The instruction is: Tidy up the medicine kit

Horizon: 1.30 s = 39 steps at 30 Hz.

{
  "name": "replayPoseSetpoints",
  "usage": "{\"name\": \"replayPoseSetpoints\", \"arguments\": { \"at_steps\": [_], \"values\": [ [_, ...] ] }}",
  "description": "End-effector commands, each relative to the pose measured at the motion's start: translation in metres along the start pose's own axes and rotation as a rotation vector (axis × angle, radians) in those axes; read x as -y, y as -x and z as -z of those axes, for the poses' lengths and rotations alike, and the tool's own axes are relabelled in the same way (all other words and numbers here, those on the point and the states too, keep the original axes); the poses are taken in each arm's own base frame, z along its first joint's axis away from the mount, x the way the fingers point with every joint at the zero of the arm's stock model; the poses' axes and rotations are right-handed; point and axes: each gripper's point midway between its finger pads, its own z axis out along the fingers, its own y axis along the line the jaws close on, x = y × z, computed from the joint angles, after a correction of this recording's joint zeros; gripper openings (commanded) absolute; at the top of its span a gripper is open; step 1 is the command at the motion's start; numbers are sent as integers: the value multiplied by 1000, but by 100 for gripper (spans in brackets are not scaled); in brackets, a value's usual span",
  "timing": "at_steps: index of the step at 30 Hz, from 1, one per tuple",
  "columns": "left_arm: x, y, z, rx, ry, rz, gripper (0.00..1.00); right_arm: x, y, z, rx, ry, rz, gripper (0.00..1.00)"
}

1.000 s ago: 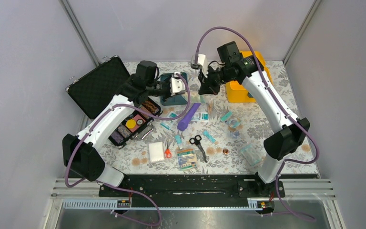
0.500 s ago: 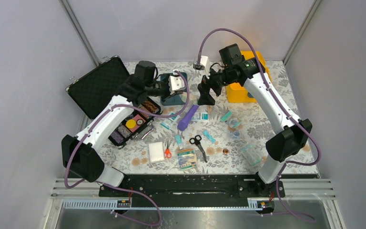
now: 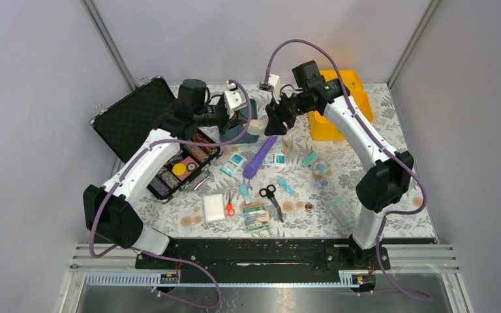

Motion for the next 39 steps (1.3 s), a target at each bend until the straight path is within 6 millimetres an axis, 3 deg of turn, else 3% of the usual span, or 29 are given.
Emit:
{"name": "replayPoseSetpoints", "arguments": {
  "at_steps": [1,2,6,9,12,14,15,18,21,24,28,35,39],
  "values": [
    [-14,30,11,74,51,-1,0,2,17,6,52,-21,-7,49],
    [-14,28,12,70,52,5,0,3,18,7,60,-27,-13,37],
    [-18,22,9,63,79,36,0,9,24,8,83,-54,-57,7],
    [-27,22,7,64,122,90,3,14,25,14,91,-75,-80,0],
    [-38,22,8,51,187,172,47,22,23,34,115,-121,-149,0],
    [-46,22,14,47,234,223,64,37,16,60,153,-176,-243,0],
    [-48,22,17,50,249,243,67,50,10,78,185,-225,-311,0],
    [-53,19,26,74,293,299,73,90,-10,128,313,-390,-540,0],
    [-55,11,27,61,320,327,73,129,-44,189,469,-657,-766,0],
    [-60,4,26,48,335,355,73,154,-78,222,508,-877,-854,0],
    [-70,1,23,45,353,408,73,187,-105,230,470,-1019,-914,0],
    [-81,-11,15,8,350,432,73,247,-122,221,447,-1021,-948,0],
    [-95,-20,15,-27,388,410,73,271,-140,217,425,-1029,-991,0]
  ]
}}
